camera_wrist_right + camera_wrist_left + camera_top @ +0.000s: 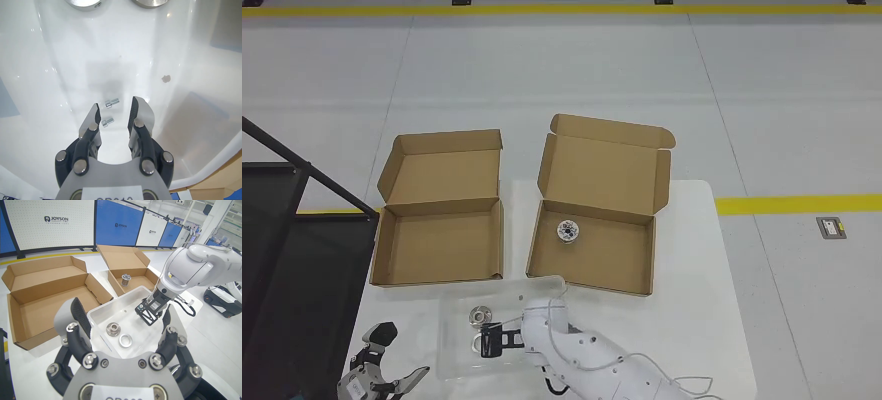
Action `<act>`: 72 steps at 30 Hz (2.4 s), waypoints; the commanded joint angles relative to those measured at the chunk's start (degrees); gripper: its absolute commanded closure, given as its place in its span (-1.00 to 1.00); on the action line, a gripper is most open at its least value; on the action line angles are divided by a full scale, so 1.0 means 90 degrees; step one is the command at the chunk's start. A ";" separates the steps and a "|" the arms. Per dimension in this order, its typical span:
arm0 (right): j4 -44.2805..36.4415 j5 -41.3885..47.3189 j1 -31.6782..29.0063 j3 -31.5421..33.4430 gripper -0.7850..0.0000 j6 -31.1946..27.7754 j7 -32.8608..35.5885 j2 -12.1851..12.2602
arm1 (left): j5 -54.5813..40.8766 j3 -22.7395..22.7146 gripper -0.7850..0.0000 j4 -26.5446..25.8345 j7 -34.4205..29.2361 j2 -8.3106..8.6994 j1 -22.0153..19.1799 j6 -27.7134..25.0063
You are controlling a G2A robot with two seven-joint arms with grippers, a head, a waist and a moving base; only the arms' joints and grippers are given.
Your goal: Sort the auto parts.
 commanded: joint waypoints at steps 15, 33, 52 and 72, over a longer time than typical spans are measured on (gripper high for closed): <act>0.1068 0.0283 0.0394 -0.0198 0.34 0.0030 -0.0028 -0.0445 | 0.0000 0.0000 -1.00 0.0000 0.0000 0.0000 0.0000 0.0000; -0.0099 -0.0452 0.0123 0.0042 1.00 0.0250 -0.0412 -0.0311 | 0.0000 0.0000 -1.00 0.0000 0.0000 0.0000 0.0000 0.0000; -0.5676 -0.3543 -0.3958 0.3104 1.00 0.1587 -0.3438 0.1234 | 0.0000 0.0000 -1.00 0.0000 0.0000 0.0000 0.0000 0.0000; -0.3706 -0.1816 -0.2537 0.3643 1.00 0.2242 -0.2543 0.0993 | 0.0000 0.0000 -1.00 0.0000 0.0000 0.0000 0.0000 0.0000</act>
